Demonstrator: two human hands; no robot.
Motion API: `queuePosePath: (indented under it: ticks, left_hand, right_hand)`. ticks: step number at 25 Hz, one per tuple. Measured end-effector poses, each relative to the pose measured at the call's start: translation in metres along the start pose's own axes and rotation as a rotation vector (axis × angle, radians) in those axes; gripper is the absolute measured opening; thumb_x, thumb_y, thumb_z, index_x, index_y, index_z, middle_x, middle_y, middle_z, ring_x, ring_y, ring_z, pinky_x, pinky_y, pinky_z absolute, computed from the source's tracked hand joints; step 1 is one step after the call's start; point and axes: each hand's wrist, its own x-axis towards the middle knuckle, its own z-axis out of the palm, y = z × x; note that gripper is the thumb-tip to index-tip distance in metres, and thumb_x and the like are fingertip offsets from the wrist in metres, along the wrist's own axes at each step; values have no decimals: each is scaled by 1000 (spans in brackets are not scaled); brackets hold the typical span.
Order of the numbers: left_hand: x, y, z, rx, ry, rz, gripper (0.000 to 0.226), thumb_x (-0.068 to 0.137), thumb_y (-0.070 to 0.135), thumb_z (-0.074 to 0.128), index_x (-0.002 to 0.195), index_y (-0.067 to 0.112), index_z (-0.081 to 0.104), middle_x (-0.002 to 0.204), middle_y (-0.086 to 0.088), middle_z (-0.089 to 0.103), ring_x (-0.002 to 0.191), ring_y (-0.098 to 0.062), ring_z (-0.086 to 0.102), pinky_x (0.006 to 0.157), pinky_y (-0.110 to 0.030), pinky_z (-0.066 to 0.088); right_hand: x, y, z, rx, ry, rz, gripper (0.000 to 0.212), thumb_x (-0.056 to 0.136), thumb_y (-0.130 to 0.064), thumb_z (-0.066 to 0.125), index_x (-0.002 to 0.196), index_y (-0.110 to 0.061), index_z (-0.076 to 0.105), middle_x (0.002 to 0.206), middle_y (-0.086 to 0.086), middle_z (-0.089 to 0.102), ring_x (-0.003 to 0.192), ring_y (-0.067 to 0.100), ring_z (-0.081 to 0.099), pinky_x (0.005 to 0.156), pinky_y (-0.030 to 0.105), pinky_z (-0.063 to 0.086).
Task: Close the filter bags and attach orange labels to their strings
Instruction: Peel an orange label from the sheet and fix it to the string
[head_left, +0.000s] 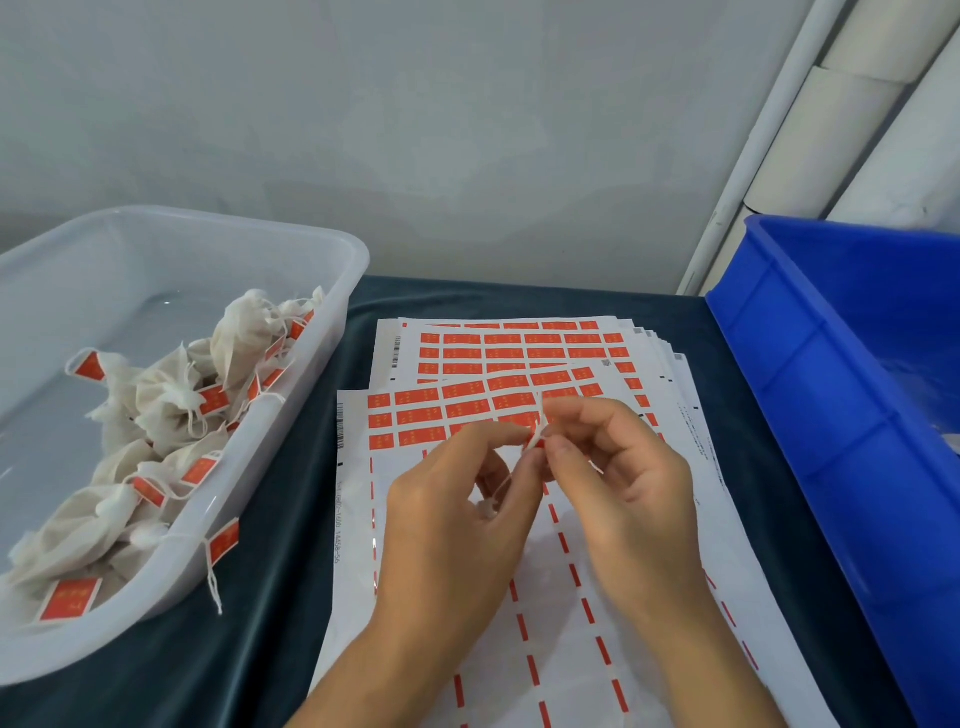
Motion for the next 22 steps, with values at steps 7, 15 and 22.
queuePosePath:
  ticks: [7, 15, 22]
  left_hand:
    - [5, -6, -1, -132, -40, -264, 4, 91, 38, 73, 94, 40, 75, 74, 14, 72, 72, -12, 71, 61, -21, 58]
    - [12, -11, -3, -324, -105, -429, 9, 95, 28, 74, 93, 33, 80, 80, 5, 78, 73, -17, 74, 73, -29, 64]
    - [12, -9, -3, -345, -107, -474, 8, 94, 32, 72, 92, 30, 80, 81, 7, 78, 72, -15, 74, 68, -20, 60]
  right_hand:
    - [3, 3, -7, 4, -22, 3, 26, 94, -5, 72, 112, -24, 71, 107, -8, 74, 104, 18, 72, 80, 24, 61]
    - [4, 7, -4, 87, -93, 166, 25, 96, -17, 72, 120, -25, 72, 111, -9, 77, 106, 15, 74, 82, 26, 62]
    - [5, 7, -5, 144, -83, 184, 24, 92, -24, 71, 116, -22, 75, 106, -7, 79, 99, 17, 77, 78, 23, 61]
